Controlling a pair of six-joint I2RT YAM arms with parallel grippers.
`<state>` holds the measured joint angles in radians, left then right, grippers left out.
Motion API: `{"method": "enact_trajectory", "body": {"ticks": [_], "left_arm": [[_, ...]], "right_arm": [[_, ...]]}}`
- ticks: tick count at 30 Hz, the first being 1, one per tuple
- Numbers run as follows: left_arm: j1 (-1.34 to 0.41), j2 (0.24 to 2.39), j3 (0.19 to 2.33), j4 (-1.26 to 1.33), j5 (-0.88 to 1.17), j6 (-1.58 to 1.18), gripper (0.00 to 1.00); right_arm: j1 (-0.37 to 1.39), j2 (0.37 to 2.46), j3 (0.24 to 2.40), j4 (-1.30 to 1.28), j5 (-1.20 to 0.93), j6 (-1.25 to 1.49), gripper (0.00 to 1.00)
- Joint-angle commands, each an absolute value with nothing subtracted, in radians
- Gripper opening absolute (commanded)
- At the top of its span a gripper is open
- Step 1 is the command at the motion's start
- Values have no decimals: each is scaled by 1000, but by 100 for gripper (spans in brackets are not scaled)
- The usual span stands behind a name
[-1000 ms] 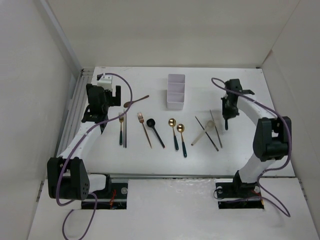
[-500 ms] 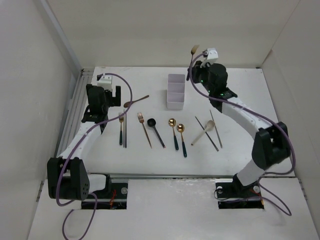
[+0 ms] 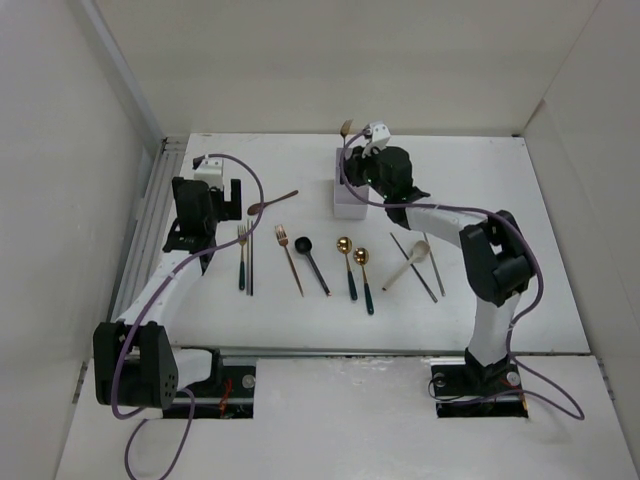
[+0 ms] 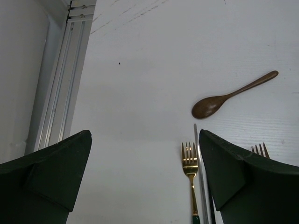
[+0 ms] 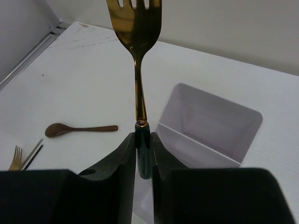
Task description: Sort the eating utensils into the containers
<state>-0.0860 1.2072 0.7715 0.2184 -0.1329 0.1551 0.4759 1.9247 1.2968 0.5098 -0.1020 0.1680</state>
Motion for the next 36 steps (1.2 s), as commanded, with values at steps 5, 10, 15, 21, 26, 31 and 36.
{"method": "enact_trajectory", "body": {"ticks": [5,10,15,21,26,31,36], "left_arm": [[-89,1177,759,242,-141,133,100],[-89,1177,759,251,-141,133,100],[-89,1177,759,252,-141,133,100],[-89,1177,750,261,-150,143,100],[-89,1167,741,261,-150,143,100],[-89,1167,732,261,-150,143,100],[-89,1167,732,261,-141,143,100]], "right_arm": [[534,1927,1327,562,165,138,0],[577,1991,1440,341,334,92,0],[604,2013,1466,321,436,71,0],[604,2036,1480,262,446,58,0],[604,2036,1479,253,436,58,28],[604,2017,1459,253,426,58,50],[623,1962,1427,253,426,58,53]]}}
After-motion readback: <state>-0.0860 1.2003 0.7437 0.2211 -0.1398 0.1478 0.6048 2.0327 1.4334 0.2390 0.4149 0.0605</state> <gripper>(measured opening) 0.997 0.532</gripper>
